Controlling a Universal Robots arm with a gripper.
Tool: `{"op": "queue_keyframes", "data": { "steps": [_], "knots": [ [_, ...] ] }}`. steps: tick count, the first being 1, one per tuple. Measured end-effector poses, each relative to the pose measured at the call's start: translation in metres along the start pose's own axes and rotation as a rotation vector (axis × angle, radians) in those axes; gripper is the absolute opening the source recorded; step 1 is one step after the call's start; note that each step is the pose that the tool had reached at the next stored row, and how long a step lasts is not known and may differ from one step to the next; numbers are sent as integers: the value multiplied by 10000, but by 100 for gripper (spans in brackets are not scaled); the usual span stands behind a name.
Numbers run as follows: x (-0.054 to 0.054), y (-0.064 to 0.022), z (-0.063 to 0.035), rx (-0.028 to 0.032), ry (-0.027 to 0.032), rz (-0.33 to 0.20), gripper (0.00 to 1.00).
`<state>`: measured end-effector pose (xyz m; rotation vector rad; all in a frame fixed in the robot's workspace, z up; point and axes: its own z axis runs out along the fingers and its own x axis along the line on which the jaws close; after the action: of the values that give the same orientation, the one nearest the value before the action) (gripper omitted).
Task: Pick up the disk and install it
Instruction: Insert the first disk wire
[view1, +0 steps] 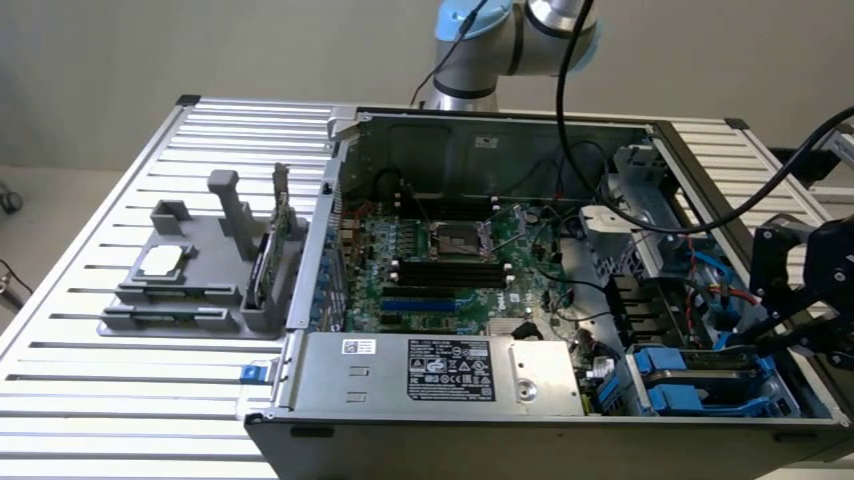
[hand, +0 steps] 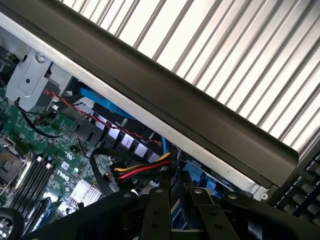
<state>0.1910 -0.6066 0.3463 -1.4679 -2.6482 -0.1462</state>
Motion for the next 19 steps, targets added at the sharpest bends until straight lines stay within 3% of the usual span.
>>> {"op": "queue_keyframes", "data": {
  "steps": [5, 15, 19],
  "knots": [
    [4, -7, 3, -57, 83, 29, 22],
    [-6, -13, 26, -132, 116, 45, 22],
    [-15, -17, 41, -187, 169, 62, 22]
  ]
}}
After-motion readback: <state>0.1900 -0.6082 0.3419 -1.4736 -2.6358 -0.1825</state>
